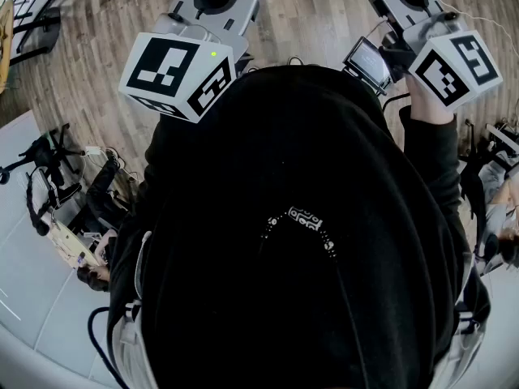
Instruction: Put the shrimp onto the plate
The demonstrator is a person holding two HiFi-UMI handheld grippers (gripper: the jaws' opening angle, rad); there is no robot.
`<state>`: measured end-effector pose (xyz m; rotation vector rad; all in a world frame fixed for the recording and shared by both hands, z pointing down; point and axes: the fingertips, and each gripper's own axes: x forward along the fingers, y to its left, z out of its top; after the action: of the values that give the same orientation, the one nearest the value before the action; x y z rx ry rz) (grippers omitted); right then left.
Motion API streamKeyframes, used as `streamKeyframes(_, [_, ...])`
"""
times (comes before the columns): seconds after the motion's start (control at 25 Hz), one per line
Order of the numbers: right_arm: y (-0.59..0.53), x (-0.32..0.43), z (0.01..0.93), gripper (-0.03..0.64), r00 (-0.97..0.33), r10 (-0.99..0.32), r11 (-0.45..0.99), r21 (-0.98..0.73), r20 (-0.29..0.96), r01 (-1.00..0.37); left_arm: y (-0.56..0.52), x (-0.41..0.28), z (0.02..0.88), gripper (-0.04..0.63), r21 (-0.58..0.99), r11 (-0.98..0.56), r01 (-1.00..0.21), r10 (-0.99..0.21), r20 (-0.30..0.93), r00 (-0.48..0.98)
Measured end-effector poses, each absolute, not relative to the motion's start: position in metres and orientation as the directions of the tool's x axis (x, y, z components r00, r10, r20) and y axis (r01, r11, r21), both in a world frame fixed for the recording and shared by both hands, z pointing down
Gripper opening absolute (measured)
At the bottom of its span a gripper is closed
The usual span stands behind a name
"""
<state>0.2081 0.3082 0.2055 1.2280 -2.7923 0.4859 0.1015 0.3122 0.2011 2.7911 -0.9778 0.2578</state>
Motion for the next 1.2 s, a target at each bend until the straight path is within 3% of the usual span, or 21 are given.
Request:
streamKeyframes(0.72, [0.312, 0.202, 0.198, 0.054, -0.700, -0.695, 0.652, -0.266, 0.166, -0.710, 0.319, 0.106, 0.200, 0.003, 0.090, -0.768, -0.634, -0.606, 0.219, 0.765])
streamKeyframes(1.2, [0.322, 0.254, 0.210, 0.054, -0.660, -0.736, 0.600, -0.308, 0.149, -0.738, 0.326, 0.135, 0.206, 0.003, 0.090, -0.776, -0.624, -0.593, 0.232, 0.771])
